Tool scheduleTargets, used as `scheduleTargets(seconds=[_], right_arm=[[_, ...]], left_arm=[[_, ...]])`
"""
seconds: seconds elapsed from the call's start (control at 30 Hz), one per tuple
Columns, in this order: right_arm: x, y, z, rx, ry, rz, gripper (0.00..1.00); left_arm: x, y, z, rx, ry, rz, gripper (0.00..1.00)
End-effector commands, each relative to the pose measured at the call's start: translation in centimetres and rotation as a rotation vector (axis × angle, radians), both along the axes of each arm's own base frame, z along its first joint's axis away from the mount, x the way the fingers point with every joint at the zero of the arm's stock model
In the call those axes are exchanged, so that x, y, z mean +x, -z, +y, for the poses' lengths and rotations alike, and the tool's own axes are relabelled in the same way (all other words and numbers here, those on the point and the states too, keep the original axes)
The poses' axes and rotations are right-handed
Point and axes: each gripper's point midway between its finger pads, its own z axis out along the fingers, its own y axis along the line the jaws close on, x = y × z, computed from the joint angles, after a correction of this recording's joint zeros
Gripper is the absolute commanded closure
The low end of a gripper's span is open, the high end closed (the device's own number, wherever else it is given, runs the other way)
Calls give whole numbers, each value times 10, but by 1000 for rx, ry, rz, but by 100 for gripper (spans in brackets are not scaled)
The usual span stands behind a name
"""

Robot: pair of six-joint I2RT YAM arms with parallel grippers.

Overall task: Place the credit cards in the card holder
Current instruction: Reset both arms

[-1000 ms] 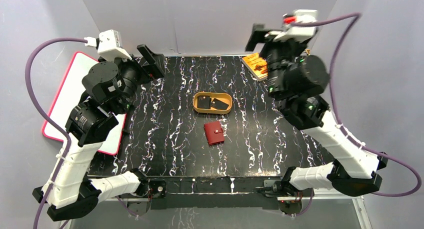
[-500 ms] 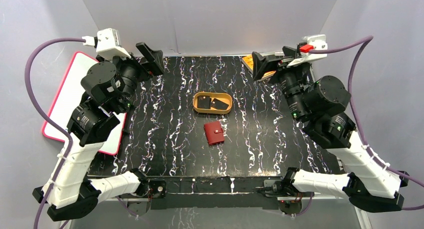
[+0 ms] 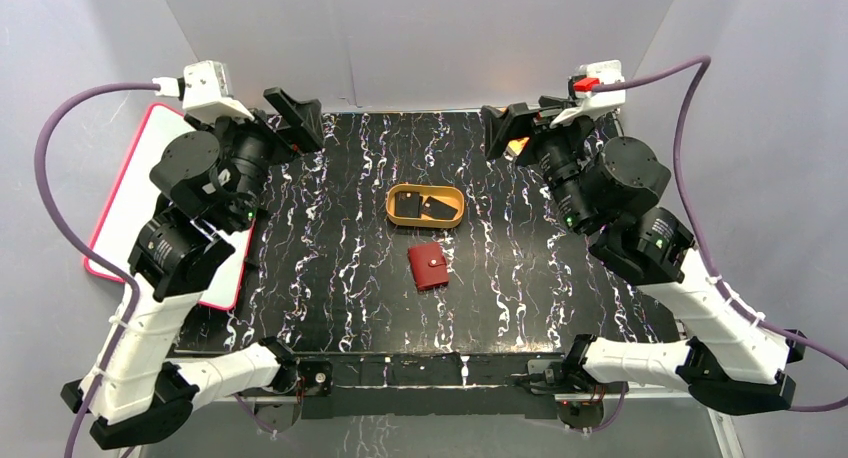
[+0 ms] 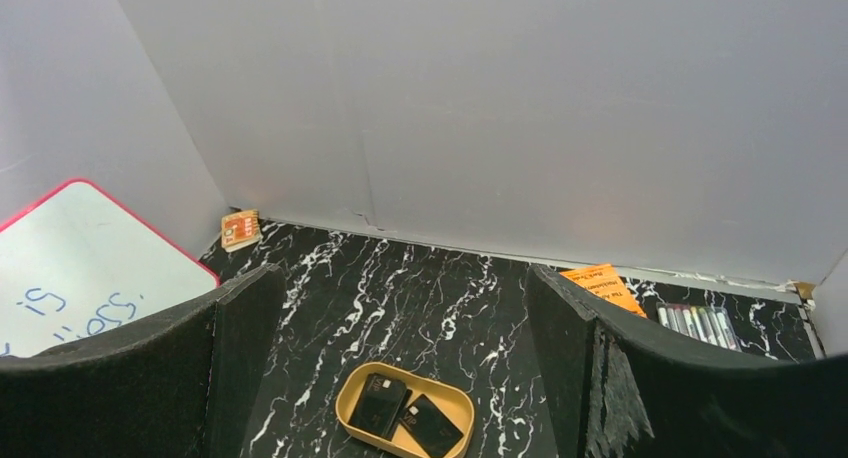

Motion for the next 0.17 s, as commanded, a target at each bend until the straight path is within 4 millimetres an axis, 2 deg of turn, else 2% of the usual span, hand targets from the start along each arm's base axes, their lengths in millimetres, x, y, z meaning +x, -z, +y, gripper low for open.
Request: scheduleTargets(seconds=[0.0, 0.13], right_arm=[[-3, -18, -21, 90, 63, -63, 2], [-2, -10, -27, 68, 88, -85, 1]], left_arm=[[-16, -19, 10, -45, 14, -76, 5], [-15, -15, 11, -44, 8, -68, 5]])
